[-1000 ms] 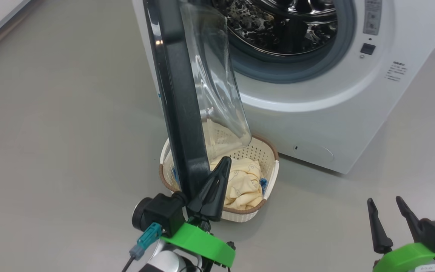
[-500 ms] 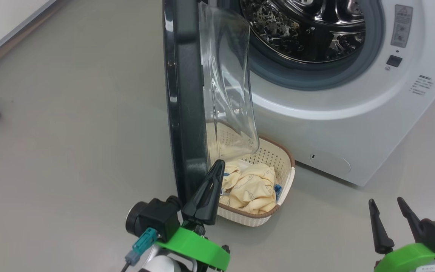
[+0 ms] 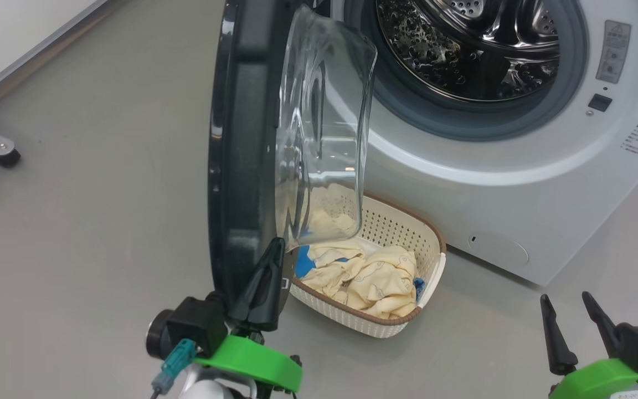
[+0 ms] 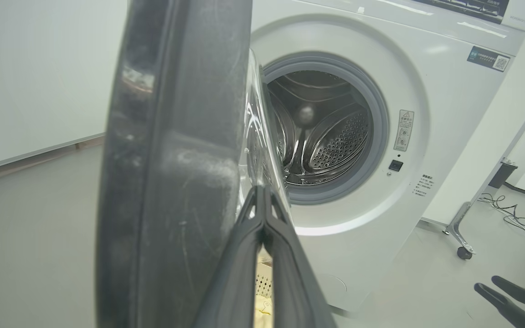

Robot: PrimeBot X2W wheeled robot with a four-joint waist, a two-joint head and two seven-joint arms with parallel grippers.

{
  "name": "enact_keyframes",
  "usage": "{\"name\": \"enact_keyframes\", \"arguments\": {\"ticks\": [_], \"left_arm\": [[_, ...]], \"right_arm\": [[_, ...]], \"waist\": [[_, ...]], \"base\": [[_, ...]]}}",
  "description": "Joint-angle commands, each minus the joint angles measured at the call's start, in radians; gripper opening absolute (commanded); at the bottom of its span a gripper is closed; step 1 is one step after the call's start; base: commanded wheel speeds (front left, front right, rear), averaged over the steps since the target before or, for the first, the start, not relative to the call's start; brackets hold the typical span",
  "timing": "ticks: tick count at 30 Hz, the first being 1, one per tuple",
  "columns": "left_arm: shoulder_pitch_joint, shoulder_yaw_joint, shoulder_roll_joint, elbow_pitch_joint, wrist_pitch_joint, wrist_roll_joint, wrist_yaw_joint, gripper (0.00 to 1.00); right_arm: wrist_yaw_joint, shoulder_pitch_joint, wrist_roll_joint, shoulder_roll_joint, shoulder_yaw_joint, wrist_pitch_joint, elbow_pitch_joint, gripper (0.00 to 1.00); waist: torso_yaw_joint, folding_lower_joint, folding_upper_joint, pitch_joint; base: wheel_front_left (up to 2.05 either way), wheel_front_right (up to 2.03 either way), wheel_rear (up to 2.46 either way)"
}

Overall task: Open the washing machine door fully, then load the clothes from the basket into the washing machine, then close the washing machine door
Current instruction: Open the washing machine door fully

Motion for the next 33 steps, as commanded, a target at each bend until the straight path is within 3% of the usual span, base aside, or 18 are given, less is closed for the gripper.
{"name": "enact_keyframes", "arguments": {"ticks": [1, 18, 33], "left_arm": [[-0.022, 0.055, 0.023, -0.029, 0.000, -0.006, 0.014, 0.00], [-0.018, 0.248, 0.119, 0.068, -0.019, -0.042, 0.105, 0.00], [-0.107, 0.413, 0.216, 0.251, -0.031, -0.060, 0.127, 0.00]], "right_arm": [[0.010, -0.028, 0.004, -0.013, 0.022, -0.005, -0.026, 1.00], [0.010, -0.041, 0.014, -0.013, 0.028, -0.005, -0.022, 1.00], [0.010, -0.070, 0.029, -0.013, 0.028, -0.010, -0.014, 1.00]], "waist": [[0.002, 0.0000, 0.0000, 0.000], [-0.030, 0.0000, 0.0000, 0.008], [-0.095, 0.0000, 0.0000, 0.037]], "base": [[0.00, 0.00, 0.00], [0.00, 0.00, 0.00], [0.00, 0.00, 0.00]]}}
